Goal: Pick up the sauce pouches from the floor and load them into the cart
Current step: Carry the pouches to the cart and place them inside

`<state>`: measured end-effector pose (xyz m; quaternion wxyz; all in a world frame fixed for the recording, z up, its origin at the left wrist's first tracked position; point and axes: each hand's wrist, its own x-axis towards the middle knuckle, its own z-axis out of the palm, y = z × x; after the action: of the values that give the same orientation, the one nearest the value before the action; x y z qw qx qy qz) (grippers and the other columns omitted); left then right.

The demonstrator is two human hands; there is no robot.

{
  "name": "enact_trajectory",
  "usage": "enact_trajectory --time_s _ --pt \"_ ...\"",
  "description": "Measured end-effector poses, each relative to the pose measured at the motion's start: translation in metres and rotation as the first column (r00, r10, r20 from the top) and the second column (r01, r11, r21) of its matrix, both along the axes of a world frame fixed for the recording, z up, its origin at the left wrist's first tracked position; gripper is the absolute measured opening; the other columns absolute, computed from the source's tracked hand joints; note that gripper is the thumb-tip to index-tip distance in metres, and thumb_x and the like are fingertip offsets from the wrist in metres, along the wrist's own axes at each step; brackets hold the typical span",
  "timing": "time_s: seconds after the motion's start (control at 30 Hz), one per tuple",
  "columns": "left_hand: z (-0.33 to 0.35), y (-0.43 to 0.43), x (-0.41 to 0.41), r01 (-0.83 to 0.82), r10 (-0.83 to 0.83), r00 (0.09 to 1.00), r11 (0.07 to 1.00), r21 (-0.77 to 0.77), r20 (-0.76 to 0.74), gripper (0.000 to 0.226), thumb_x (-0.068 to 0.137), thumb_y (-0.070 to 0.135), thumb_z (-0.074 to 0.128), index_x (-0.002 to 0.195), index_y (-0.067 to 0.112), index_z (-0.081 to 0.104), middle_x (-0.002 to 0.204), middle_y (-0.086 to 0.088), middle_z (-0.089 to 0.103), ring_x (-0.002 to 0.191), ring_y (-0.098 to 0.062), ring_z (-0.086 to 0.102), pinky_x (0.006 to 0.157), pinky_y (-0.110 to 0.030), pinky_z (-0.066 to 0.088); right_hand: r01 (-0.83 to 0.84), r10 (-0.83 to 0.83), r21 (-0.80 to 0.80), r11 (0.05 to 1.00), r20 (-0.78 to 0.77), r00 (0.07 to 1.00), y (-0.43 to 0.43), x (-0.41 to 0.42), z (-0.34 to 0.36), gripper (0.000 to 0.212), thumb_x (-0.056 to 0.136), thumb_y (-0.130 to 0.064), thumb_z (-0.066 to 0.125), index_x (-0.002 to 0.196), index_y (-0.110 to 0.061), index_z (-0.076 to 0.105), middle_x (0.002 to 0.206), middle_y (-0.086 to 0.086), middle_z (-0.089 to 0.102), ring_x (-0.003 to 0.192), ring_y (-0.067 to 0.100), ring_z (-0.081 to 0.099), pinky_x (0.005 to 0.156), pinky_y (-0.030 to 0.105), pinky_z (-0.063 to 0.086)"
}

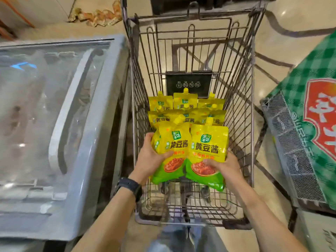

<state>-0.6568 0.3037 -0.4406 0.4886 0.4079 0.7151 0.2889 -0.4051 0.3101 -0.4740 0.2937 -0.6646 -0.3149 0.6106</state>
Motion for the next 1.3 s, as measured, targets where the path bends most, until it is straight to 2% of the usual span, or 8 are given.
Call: enact_trajectory --time_s 0.27,0.43,0.57,0.73,0.83,0.97,1.07,1.3 --pt "-0.105 0.08 0.006 -0.044 0.054 0.978 0.998 0.054 -0.2 0.07 0.062 0.029 0.088 0.121 0.03 0.05 0.112 0.006 0.069 0.101 -0.022 0.069 0.091 -0.045 0.055 0.005 -0.01 0.04 0.999 0.118 0.993 0.087 -0.023 -0.112 0.051 0.065 -0.011 0.089 0.11 -0.013 0.064 0.102 0.004 0.073 0.094 0.021 0.07 0.091 0.046 0.055" --pt "-0.149 0.106 0.006 -0.157 0.157 0.967 0.987 0.012 -0.199 0.04 0.077 0.003 0.08 0.102 0.019 0.054 0.096 0.006 0.063 0.085 -0.013 0.063 0.063 -0.01 0.041 0.018 -0.023 0.044 0.999 0.113 0.993 0.11 -0.035 -0.163 0.044 0.065 -0.008 0.088 0.095 -0.024 0.061 0.096 -0.001 0.071 0.085 0.012 0.067 0.082 0.036 0.054" --pt "-0.166 0.087 -0.001 -0.159 0.147 0.909 0.987 0.001 -0.39 0.031 0.068 0.032 0.085 0.089 0.026 0.062 0.078 0.007 0.065 0.075 -0.015 0.065 0.058 -0.018 0.038 -0.077 0.07 0.044 0.996 0.154 0.986 0.108 -0.035 -0.185 0.043 0.064 -0.004 0.087 0.091 -0.028 0.063 0.092 -0.005 0.071 0.083 0.01 0.067 0.073 0.025 0.05" --pt "-0.148 0.089 -0.005 0.066 0.003 0.895 0.988 0.139 -0.447 0.031 0.073 0.035 0.076 0.101 0.024 0.073 0.101 0.005 0.073 0.092 -0.016 0.069 0.078 -0.026 0.051 -0.262 0.242 0.055 0.964 0.236 0.941 0.12 -0.013 -0.17 0.037 0.073 0.002 0.081 0.105 -0.009 0.065 0.091 0.002 0.071 0.076 0.001 0.066 0.072 0.015 0.049" --pt "-0.135 0.107 0.001 0.298 -0.257 0.77 0.954 -0.027 -0.584 0.031 0.083 0.032 0.075 0.113 0.024 0.073 0.111 0.001 0.072 0.101 -0.021 0.068 0.082 -0.029 0.046 -0.265 0.247 0.063 0.962 0.206 0.947 0.137 -0.005 -0.151 0.037 0.074 -0.008 0.082 0.107 -0.017 0.064 0.103 0.004 0.071 0.094 0.016 0.066 0.088 0.037 0.053" --pt "-0.117 0.133 0.003 0.468 -0.501 0.478 0.841 -0.273 -0.721 0.016 0.095 0.023 0.06 0.106 0.023 0.072 0.101 -0.005 0.073 0.098 -0.032 0.069 0.081 -0.037 0.05 -0.555 0.486 0.023 0.831 0.454 0.747 0.154 -0.013 -0.13 0.043 0.075 -0.031 0.083 0.115 -0.029 0.069 0.105 -0.01 0.065 0.101 0.012 0.059 0.082 0.026 0.043" --pt "-0.106 0.157 -0.022 0.504 -0.536 0.374 0.802 -0.32 -0.757 0.028 0.091 0.007 0.06 0.115 0.019 0.07 0.109 -0.01 0.072 0.104 -0.035 0.067 0.087 -0.04 0.051 -0.658 0.532 -0.026 0.753 0.613 0.585 0.157 -0.024 -0.123 0.03 0.078 -0.034 0.08 0.107 -0.026 0.075 0.104 0.0 0.073 0.103 0.023 0.065 0.077 0.029 0.045" --pt "-0.114 0.167 -0.008 0.466 -0.622 0.133 0.726 -0.506 -0.771 0.039 0.094 -0.003 0.05 0.124 0.014 0.067 0.118 -0.013 0.068 0.109 -0.035 0.065 0.085 -0.04 0.051 -0.689 0.477 0.002 0.725 0.72 0.504 0.144 -0.025 -0.122 0.029 0.073 -0.027 0.084 0.101 -0.022 0.076 0.104 0.007 0.075 0.102 0.03 0.066 0.083 0.039 0.052"
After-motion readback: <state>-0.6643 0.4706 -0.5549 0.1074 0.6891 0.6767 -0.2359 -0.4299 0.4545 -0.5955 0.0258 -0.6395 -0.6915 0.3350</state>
